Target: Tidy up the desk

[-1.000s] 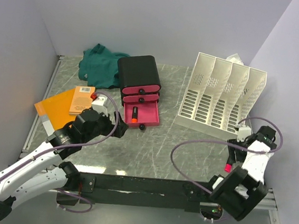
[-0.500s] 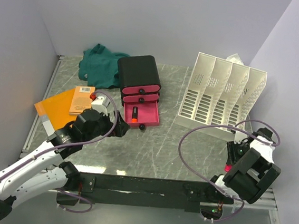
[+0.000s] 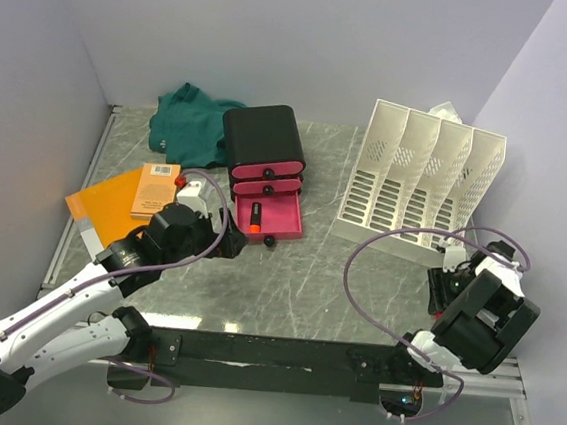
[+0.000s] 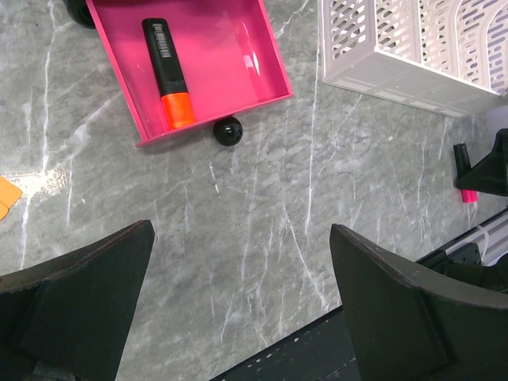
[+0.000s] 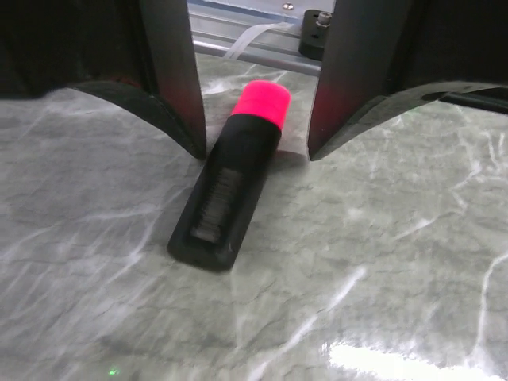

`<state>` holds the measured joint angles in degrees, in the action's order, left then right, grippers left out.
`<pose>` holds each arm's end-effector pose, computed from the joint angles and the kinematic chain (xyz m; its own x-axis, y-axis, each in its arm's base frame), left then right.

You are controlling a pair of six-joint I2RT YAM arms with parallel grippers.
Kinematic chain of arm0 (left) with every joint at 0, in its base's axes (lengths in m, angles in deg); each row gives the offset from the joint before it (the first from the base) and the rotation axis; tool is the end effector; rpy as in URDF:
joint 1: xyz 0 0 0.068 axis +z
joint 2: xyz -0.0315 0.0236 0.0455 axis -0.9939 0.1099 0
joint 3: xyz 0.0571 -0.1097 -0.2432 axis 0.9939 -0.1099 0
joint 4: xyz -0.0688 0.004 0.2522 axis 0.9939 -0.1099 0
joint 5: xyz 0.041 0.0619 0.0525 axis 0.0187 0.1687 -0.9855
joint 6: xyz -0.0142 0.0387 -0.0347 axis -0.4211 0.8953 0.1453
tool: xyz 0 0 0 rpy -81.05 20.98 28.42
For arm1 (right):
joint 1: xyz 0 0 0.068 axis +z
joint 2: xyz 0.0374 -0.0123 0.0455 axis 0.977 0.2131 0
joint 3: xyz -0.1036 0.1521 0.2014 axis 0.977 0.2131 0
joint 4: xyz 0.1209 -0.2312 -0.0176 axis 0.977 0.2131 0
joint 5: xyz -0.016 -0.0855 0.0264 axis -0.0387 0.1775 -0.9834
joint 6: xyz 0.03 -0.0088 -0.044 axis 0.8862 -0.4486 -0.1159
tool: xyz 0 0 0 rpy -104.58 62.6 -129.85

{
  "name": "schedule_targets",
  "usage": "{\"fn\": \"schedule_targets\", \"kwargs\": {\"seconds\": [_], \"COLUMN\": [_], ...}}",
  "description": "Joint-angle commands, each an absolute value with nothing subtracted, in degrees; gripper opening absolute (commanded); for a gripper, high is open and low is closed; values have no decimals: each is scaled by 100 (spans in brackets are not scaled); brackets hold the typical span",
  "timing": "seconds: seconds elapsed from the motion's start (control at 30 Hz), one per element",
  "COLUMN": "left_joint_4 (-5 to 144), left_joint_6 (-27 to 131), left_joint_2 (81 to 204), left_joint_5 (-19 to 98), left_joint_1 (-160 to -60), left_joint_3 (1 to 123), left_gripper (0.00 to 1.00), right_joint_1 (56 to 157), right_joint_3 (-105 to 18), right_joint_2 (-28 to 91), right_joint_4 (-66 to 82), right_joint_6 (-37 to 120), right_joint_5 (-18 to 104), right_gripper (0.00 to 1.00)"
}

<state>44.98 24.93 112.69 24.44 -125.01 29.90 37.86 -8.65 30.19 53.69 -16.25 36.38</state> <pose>0.1390 -0.1168 0.2860 -0.6375 -0.2676 -0.7225 0.2300 0.8289 -0.5100 0.1664 -0.1275 0.1564 -0.9541 -0.1859 -0.2346 -0.2125 0.9727 0.0935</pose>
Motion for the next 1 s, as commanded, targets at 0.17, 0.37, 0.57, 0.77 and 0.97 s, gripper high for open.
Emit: {"fn": "schedule_targets", "kwargs": {"seconds": [0.17, 0.37, 0.57, 0.77, 0.97], "left_joint_4": [4575, 4584, 4532, 4558, 4435], "left_joint_6": [2335, 2309, 2327, 2134, 1914], "left_joint_2": [11174, 11077, 11033, 10822, 10523], "left_joint_5": [2480, 2365, 2216, 2049, 1715], "left_joint_1": [-12483, -12483, -12483, -12483, -12483], "left_joint_3": [3169, 3107, 3125, 2984, 2756], "left_gripper": [99, 99, 99, 100, 99], "right_joint_1": [3981, 4034, 5025, 7327, 9683], "right_joint_3": [-864, -978, -1136, -2082, -3876], "right_joint_2": [3113, 2736, 2006, 1785, 2925], "right_joint_4": [5071, 5886, 6749, 7058, 6400], "right_joint_6": [-1694, -2344, -2916, -2452, -1370], "right_joint_5": [4079, 3711, 3044, 2068, 2355], "right_gripper": [32, 6, 0, 0, 0]}}
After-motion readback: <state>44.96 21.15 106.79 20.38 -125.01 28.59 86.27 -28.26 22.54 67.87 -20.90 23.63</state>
